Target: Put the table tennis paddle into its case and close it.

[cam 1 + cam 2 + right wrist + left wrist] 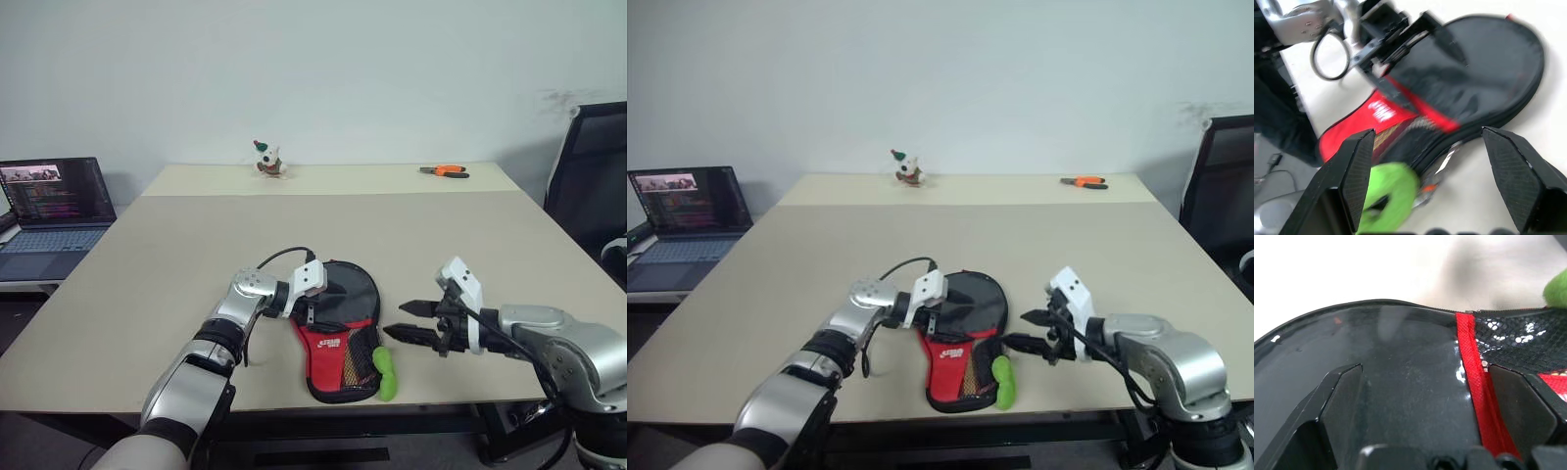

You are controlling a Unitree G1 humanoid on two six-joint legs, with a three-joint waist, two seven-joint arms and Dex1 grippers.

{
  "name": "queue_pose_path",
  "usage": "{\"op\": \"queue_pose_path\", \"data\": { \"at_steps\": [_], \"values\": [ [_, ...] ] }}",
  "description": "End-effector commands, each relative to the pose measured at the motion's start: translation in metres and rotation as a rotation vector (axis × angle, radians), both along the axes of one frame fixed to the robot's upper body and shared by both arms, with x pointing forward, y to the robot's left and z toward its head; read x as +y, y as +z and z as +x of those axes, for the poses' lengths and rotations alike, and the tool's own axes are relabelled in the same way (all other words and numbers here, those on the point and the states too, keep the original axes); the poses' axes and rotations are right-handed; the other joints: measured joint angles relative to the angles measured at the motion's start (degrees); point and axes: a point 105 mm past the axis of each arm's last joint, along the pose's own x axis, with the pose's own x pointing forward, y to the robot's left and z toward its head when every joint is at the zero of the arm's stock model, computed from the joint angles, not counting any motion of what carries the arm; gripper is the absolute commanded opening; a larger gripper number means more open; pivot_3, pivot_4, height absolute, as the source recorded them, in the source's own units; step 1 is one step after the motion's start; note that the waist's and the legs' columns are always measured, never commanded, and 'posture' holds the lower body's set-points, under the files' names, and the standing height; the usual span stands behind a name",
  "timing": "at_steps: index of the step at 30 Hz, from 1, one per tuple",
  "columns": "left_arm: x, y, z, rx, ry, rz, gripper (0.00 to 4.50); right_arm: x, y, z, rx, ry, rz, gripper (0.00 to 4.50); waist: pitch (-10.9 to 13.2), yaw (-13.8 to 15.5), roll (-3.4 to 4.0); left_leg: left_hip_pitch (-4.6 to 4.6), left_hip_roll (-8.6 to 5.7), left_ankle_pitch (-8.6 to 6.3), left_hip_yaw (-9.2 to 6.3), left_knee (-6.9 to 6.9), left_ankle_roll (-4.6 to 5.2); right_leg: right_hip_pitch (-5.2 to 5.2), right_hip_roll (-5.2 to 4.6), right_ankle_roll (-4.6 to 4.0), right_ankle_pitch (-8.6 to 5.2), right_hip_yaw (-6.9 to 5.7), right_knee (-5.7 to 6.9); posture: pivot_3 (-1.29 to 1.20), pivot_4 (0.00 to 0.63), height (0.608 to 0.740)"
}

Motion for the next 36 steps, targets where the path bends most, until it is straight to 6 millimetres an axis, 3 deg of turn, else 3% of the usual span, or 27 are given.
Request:
{"op": "queue_pose_path", "data": {
  "at_steps": [1, 8, 12, 18, 21, 30, 36],
  "values": [
    [0.0, -0.007, -0.001, 0.0, -0.016, 0.045, 4.5, 0.013, 0.001, -0.01, -0.021, 0.001, 0.004, 3.77, 0.0, 0.0, 0.0, 0.0, 0.0, 0.0, 0.02, 0.01, 0.0, 0.0, 0.01, 0.01, -0.01, 0.02, 0.02, 0.0, 0.15, 0.74],
    [0.002, -0.018, -0.003, 0.015, -0.012, 0.07, 4.5, 0.018, -0.024, -0.014, 0.024, -0.066, -0.047, 3.77, -0.1, 0.1, -0.04, 0.01, 0.02, 0.0, 0.0, 0.06, 0.0, 0.03, -0.02, 0.01, 0.0, 0.0, 0.05, 0.0, 0.15, 0.74],
    [0.001, -0.019, -0.004, 0.017, -0.016, 0.071, 4.5, 0.01, -0.041, -0.015, 0.064, -0.106, -0.099, 3.77, -0.1, 0.1, -0.05, 0.03, 0.02, 0.0, 0.0, 0.07, 0.0, 0.05, -0.01, 0.02, -0.01, -0.01, 0.07, 0.0, 0.15, 0.74],
    [0.002, -0.02, -0.004, 0.015, -0.014, 0.07, 4.5, 0.006, -0.045, -0.014, 0.074, -0.116, -0.112, 3.77, -0.1, 0.1, -0.07, 0.07, 0.0, 0.0, 0.0, 0.1, 0.0, 0.07, 0.0, 0.09, -0.05, 0.0, 0.13, 0.0, 0.15, 0.74],
    [0.003, -0.022, -0.005, 0.015, -0.015, 0.074, 4.5, 0.003, -0.046, -0.008, 0.063, -0.15, -0.119, 3.18, -0.1, 0.1, -0.07, 0.07, 0.0, 0.0, 0.01, 0.1, 0.0, 0.07, 0.01, 0.09, -0.05, 0.01, 0.13, 0.0, 0.15, 0.74],
    [0.01, -0.04, -0.017, 0.068, -0.073, 0.148, 4.5, -0.013, -0.037, 0.006, 0.023, -0.171, -0.151, 0.02, -0.2, 0.0, -0.1, 0.1, 0.0, 0.0, 0.04, 0.09, 0.0, 0.08, 0.02, 0.09, -0.05, 0.03, 0.13, 0.0, 0.15, 0.74],
    [0.016, -0.053, -0.025, 0.118, -0.103, 0.208, 4.5, -0.035, -0.015, 0.023, -0.067, -0.126, -0.246, 0.02, -0.4, 0.0, -0.11, 0.15, -0.04, 0.0, 0.09, 0.07, 0.0, 0.09, 0.07, 0.09, -0.05, 0.05, 0.12, 0.0, 0.15, 0.74]
  ]
}}
